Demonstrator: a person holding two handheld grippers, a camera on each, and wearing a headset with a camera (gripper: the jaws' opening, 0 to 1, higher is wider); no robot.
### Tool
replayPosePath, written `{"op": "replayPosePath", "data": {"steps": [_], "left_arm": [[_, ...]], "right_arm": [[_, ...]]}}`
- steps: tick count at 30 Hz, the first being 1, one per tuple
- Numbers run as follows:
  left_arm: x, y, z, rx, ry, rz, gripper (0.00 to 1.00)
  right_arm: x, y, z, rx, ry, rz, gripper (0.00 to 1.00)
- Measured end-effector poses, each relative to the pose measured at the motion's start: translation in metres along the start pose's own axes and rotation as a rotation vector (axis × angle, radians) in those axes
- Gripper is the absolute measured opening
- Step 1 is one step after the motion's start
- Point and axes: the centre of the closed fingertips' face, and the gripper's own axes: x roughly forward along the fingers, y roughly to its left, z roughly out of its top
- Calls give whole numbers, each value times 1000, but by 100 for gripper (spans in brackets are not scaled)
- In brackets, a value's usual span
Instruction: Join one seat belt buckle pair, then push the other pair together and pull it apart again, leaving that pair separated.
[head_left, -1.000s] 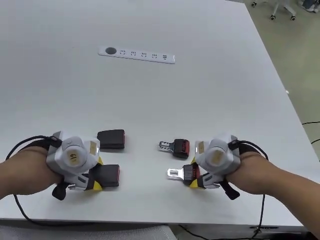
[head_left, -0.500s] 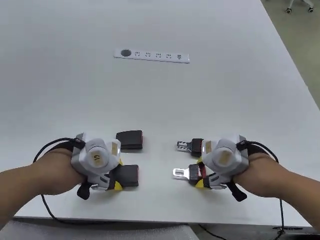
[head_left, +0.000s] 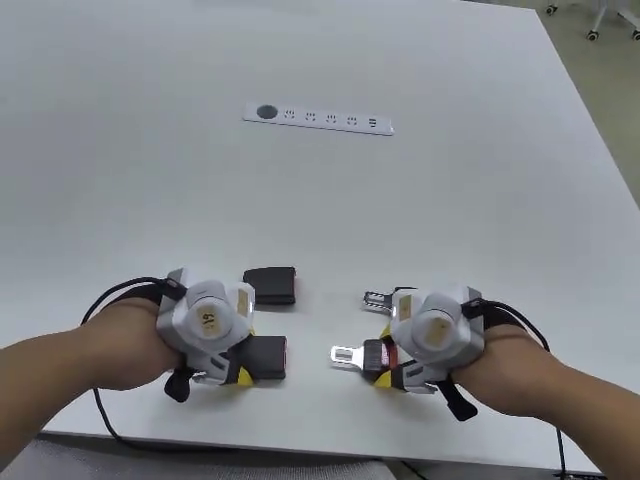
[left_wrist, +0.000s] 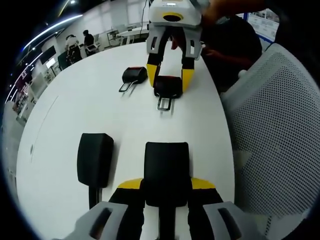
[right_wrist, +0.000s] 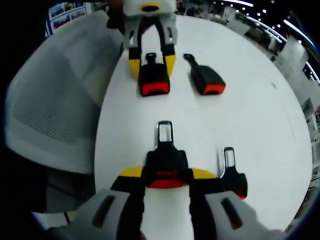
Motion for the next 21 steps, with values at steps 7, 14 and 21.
{"op": "replayPosePath", "data": {"steps": [7, 14, 21], "left_arm": [[0, -1, 1, 0, 6, 1, 34], [-1, -2, 2, 0, 2, 1, 34], [-1, -2, 3, 0, -2, 1, 34]], "right_arm": [[5, 2, 12, -4, -11, -2, 33], [9, 3, 19, -4, -20, -4, 33], [12, 5, 25, -17, -20, 0, 33]]}}
